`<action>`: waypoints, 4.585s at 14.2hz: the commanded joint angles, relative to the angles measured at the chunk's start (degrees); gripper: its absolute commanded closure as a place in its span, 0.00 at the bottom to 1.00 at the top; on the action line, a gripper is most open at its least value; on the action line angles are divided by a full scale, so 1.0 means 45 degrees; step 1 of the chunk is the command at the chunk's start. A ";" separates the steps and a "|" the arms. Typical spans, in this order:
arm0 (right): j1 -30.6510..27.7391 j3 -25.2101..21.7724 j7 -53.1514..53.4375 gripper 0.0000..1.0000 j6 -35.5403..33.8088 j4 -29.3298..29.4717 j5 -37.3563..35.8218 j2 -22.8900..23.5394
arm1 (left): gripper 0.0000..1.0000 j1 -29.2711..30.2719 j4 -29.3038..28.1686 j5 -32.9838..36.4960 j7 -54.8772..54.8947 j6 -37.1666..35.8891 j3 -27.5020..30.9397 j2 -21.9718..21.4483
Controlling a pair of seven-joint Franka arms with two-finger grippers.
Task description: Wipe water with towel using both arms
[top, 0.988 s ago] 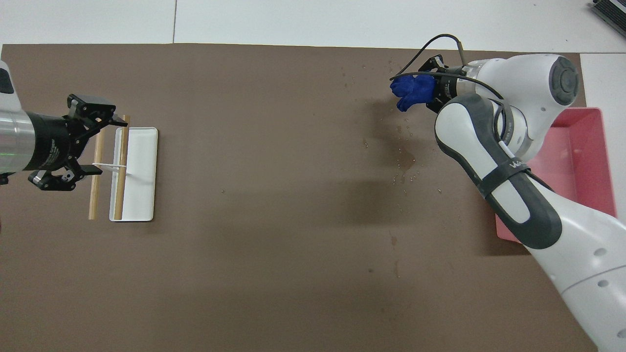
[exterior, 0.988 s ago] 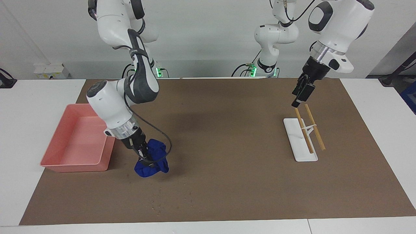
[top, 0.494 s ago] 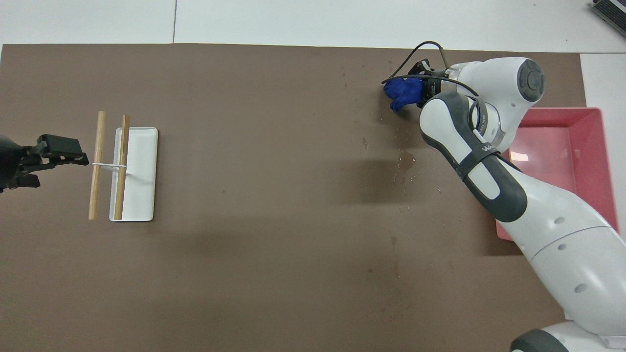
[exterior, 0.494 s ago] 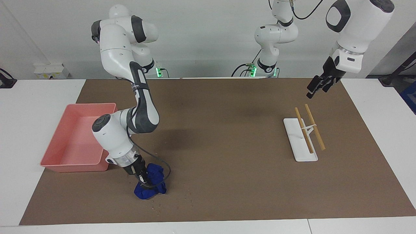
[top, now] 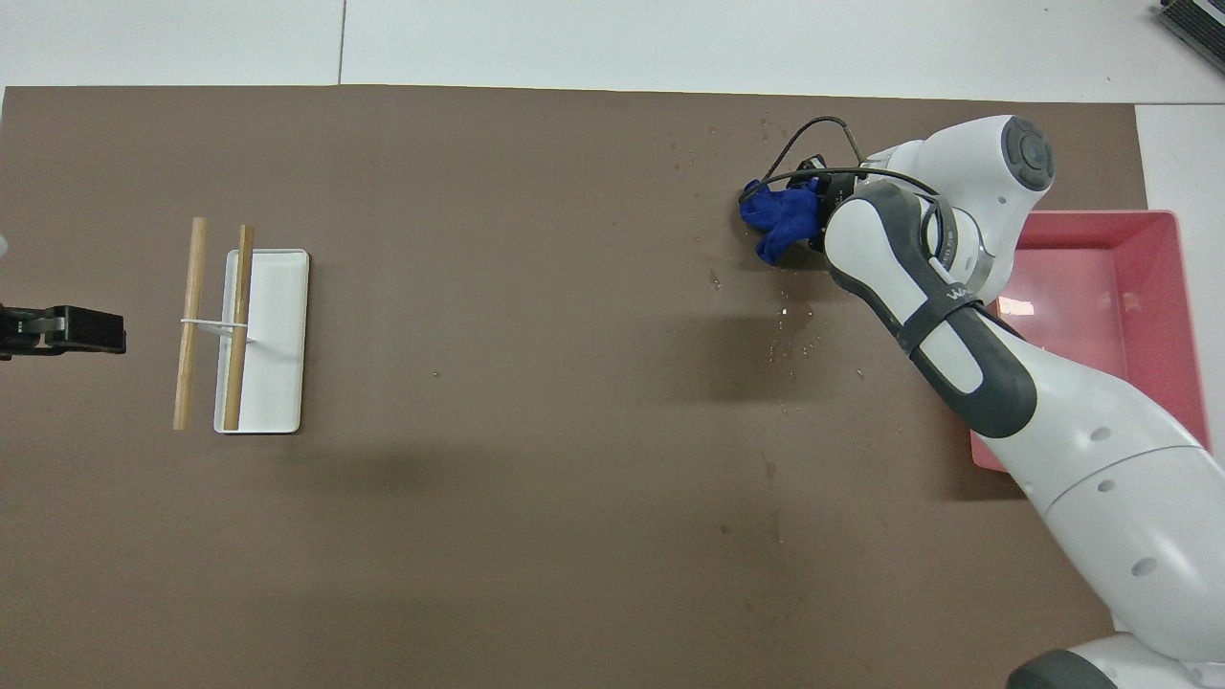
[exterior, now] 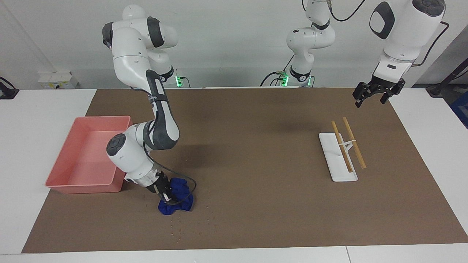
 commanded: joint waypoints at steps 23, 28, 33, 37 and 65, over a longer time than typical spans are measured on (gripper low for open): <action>0.1962 0.0122 0.0567 1.00 -0.1004 -1.1301 0.0220 -0.7952 | 0.00 -0.1285 0.1497 -0.0031 0.1237 -0.1039 0.0123 0.1569; 0.1904 0.0103 0.0001 1.00 0.1179 -1.0793 0.0161 -0.7367 | 0.00 -0.1187 0.0620 -0.0031 0.1078 -0.0863 0.0123 0.0808; 0.1729 0.0103 -0.0176 1.00 0.3583 -0.9975 0.0161 -0.6645 | 0.00 -0.1264 0.0618 -0.0031 0.0748 -0.0786 0.0123 0.0729; 0.0696 0.0044 -0.0215 1.00 0.3375 -0.7888 0.0045 -0.5922 | 0.00 -0.1539 0.0638 -0.0070 0.0785 -0.0804 0.0122 0.0729; -0.6221 -0.0054 -1.0840 0.00 -0.2233 -0.8333 -0.2886 -0.7892 | 0.00 -0.1402 0.0715 -0.0617 0.0727 -0.0297 0.0142 0.0729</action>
